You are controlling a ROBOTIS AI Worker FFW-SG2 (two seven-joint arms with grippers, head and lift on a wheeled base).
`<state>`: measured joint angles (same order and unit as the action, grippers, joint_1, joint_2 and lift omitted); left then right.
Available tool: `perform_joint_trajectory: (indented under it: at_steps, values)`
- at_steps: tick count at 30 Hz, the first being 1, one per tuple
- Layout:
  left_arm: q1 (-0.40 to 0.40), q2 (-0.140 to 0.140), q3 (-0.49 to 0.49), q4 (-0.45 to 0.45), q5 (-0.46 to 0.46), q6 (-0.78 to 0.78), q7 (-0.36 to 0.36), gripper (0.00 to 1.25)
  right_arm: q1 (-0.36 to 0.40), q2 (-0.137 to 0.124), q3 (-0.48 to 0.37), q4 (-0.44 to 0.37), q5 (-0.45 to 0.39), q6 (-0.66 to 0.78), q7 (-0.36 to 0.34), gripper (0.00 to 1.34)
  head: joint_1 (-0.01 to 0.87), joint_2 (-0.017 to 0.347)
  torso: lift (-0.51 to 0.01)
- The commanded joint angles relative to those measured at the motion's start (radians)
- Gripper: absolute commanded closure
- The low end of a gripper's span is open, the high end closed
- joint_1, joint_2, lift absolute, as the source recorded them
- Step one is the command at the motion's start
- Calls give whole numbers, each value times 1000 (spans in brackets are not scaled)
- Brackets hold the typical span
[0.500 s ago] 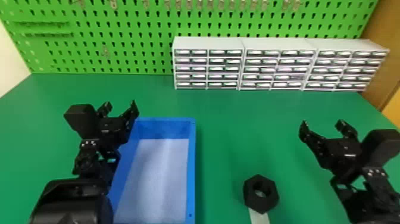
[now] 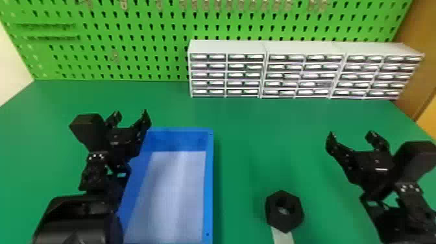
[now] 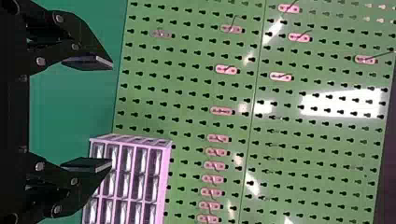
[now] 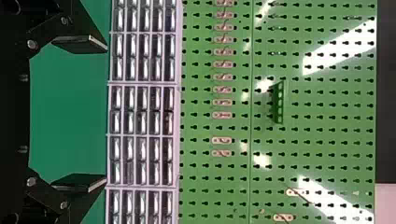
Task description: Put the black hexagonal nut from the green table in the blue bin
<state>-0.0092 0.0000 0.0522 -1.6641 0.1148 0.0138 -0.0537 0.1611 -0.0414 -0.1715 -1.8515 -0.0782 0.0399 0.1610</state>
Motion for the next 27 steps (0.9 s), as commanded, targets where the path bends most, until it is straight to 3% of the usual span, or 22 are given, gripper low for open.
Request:
perform_joint_trajectory:
  at_steps: [1, 27]
  values:
    - [0, -3, 0, 0, 0, 0, 0, 509, 0, 0, 1, 0, 0, 0, 0, 300, 686, 51, -97]
    - [2, -3, 0, 0, 0, 0, 0, 509, -2, 0, 1, -2, 0, 2, 0, 300, 686, 51, -97]
